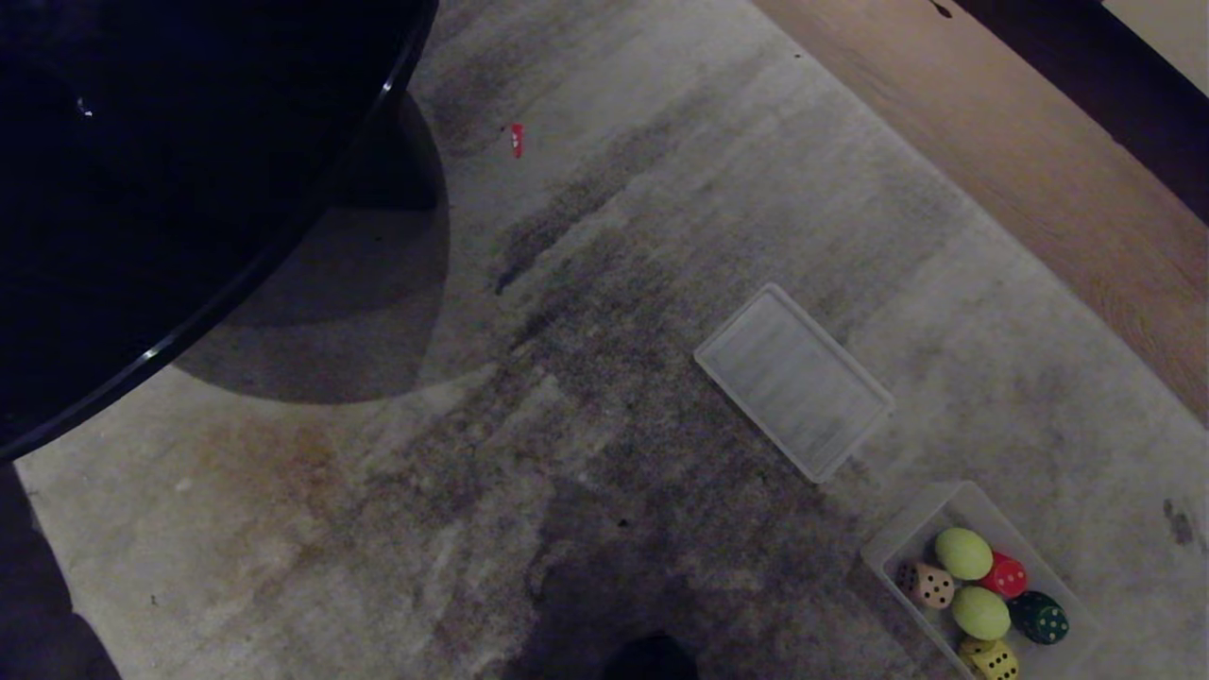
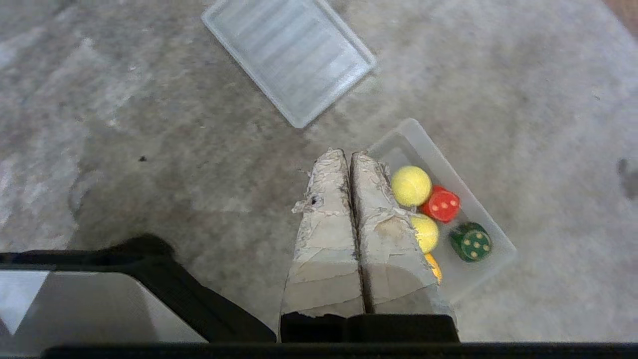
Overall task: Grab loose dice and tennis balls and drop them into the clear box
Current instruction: Close the lid
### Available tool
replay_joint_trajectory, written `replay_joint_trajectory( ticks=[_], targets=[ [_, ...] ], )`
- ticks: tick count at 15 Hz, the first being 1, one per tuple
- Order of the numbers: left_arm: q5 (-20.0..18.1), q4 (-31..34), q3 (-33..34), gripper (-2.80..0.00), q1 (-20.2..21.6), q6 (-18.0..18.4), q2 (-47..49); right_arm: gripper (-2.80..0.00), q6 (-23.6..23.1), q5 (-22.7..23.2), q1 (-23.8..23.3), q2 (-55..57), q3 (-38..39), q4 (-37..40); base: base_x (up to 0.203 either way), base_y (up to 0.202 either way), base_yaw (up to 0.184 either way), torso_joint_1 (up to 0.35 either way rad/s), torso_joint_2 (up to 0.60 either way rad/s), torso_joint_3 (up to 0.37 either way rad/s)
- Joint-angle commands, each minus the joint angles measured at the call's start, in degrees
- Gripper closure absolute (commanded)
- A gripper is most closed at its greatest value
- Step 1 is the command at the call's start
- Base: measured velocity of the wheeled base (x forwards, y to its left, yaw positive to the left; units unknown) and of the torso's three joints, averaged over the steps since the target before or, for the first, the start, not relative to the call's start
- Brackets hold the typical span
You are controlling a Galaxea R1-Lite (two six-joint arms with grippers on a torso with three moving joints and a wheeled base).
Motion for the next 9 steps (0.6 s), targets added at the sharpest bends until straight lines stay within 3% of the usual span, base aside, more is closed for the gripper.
replay_joint_trajectory(
  ticks=[1,5,9],
  targets=[
    [0.1,0.0,0.1,0.0,0.0,-0.2,0.1,0.0,0.0,0.0,0.0,0.1,0.5,0.0,0.0,0.0,0.0,0.0,0.0,0.0],
    [0.1,0.0,0.1,0.0,0.0,-0.5,0.1,0.0,0.0,0.0,0.0,0.1,0.5,0.0,0.0,0.0,0.0,0.002,0.0,-0.023],
    [0.1,0.0,0.1,0.0,0.0,-0.3,0.1,0.0,0.0,0.0,0.0,0.1,0.5,0.0,0.0,0.0,0.0,0.005,0.0,-0.187]
  ],
)
